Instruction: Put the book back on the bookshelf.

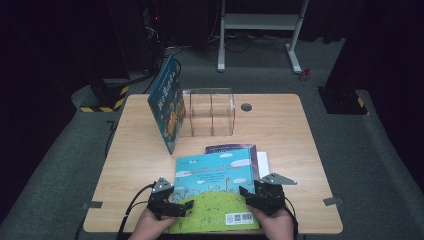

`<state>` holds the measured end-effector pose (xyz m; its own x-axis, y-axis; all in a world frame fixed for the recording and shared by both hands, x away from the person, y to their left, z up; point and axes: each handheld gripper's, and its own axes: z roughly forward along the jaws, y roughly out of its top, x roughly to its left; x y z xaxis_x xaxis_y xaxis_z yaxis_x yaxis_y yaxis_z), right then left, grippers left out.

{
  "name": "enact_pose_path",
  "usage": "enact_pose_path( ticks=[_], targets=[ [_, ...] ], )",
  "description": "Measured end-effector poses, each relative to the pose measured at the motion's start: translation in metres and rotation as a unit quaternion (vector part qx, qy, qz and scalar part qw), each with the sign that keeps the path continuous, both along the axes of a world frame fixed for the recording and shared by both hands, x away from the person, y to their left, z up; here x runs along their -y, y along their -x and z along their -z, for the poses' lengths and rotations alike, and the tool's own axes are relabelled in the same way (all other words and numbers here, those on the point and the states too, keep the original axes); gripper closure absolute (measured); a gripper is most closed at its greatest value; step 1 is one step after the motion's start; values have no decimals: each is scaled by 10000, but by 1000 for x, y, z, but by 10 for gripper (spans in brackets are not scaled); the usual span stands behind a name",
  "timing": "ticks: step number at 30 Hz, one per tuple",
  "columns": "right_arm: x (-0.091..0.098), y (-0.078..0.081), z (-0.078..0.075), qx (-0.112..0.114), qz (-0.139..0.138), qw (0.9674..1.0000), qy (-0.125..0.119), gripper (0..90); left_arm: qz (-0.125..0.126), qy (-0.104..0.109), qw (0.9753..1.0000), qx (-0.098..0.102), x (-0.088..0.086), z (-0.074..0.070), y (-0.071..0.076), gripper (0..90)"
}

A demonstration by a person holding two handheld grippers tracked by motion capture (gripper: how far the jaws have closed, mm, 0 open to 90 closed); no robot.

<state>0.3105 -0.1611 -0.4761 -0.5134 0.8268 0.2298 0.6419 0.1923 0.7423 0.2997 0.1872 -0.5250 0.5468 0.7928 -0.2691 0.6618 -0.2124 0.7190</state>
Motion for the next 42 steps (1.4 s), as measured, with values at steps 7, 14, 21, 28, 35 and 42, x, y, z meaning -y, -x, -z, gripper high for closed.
enact_pose_path(
  ticks=[7,14,21,28,35,42],
  targets=[
    [2,-2,2,-143,22,9998,-117,389,8,-13,10000,18,0,0,0,2],
    [4,-5,3,-108,-101,9998,-102,335,6,-7,10000,22,-1,0,0,2],
    [-8,-7,1,-94,-185,9995,228,241,-1,-10,10000,31,-1,0,0,2],
    [-9,-9,1,-146,-246,9991,300,225,-2,16,10000,21,0,0,1,2],
    [-9,-9,0,-198,-267,9990,289,230,-3,13,10000,24,0,0,1,2],
    [-3,-10,0,-168,-191,9996,127,329,2,10,10000,19,0,1,1,2]
  ],
)
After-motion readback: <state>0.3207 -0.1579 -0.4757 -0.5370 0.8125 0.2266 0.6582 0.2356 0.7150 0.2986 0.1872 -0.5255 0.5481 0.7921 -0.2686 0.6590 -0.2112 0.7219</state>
